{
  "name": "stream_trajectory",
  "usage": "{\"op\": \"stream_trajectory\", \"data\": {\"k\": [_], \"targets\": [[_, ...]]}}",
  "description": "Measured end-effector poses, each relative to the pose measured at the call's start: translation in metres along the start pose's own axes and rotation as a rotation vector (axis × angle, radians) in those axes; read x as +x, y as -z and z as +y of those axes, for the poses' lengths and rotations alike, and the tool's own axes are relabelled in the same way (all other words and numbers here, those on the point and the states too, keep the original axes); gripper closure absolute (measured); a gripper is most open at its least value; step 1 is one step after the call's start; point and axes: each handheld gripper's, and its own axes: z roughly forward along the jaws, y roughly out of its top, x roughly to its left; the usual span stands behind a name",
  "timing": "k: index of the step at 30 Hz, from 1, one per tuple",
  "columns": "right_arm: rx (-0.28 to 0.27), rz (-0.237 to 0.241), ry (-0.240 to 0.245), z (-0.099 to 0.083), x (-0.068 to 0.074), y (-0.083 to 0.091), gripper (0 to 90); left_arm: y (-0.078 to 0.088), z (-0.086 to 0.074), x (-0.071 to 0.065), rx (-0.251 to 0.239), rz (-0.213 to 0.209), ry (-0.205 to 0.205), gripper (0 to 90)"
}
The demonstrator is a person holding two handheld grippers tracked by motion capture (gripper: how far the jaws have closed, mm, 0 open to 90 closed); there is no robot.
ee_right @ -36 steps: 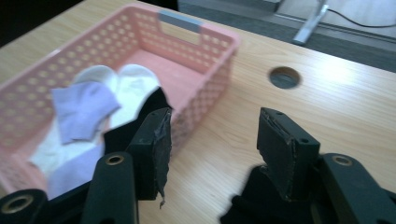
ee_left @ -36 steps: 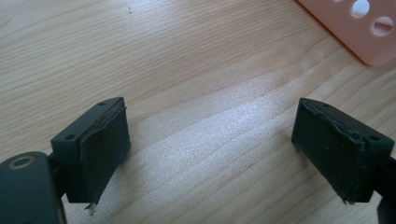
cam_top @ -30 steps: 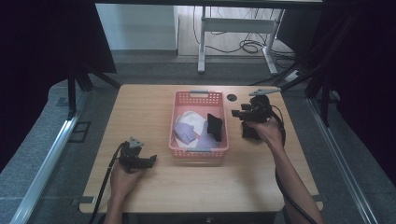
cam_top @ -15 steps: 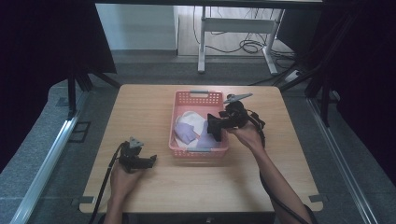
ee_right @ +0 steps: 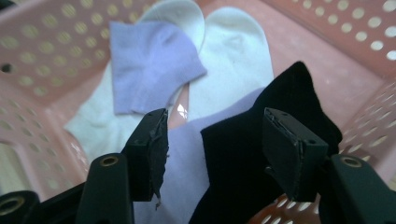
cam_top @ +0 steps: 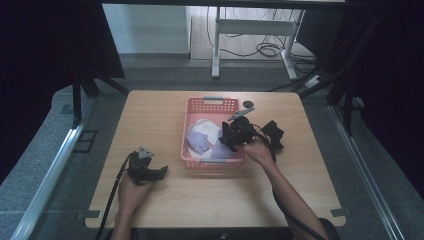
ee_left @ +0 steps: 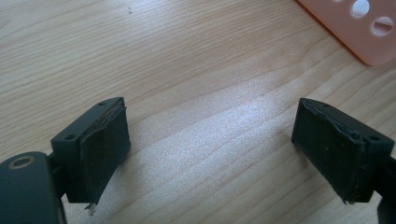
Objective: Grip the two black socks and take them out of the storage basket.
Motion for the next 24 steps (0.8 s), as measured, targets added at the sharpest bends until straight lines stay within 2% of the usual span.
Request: {"op": "stream_trajectory", "data": {"k": [5,10,12,14,15,19,24], "targets": [[0.07,-0.065,0.028,0.0,0.001,-0.012,46.3,0.0,0.0,0.0,0.0,0.0,0.0,10.9],[0.123,-0.147,0.061,0.001,0.005,-0.018,61.1,0.0,0.0,0.0,0.0,0.0,0.0,10.9],[0.14,-0.191,0.087,0.001,0.007,-0.018,72.0,0.0,0.0,0.0,0.0,0.0,0.0,10.9],[0.141,-0.187,0.075,0.001,0.006,-0.016,82.6,0.0,0.0,0.0,0.0,0.0,0.0,10.9],[0.139,-0.185,0.072,0.002,0.005,-0.015,83.8,0.0,0.0,0.0,0.0,0.0,0.0,10.9],[0.125,-0.164,0.036,0.001,0.002,-0.012,86.1,0.0,0.0,0.0,0.0,0.0,0.0,10.9],[0.053,-0.113,-0.034,0.004,-0.004,-0.003,86.4,0.0,0.0,0.0,0.0,0.0,0.0,10.9]]}}
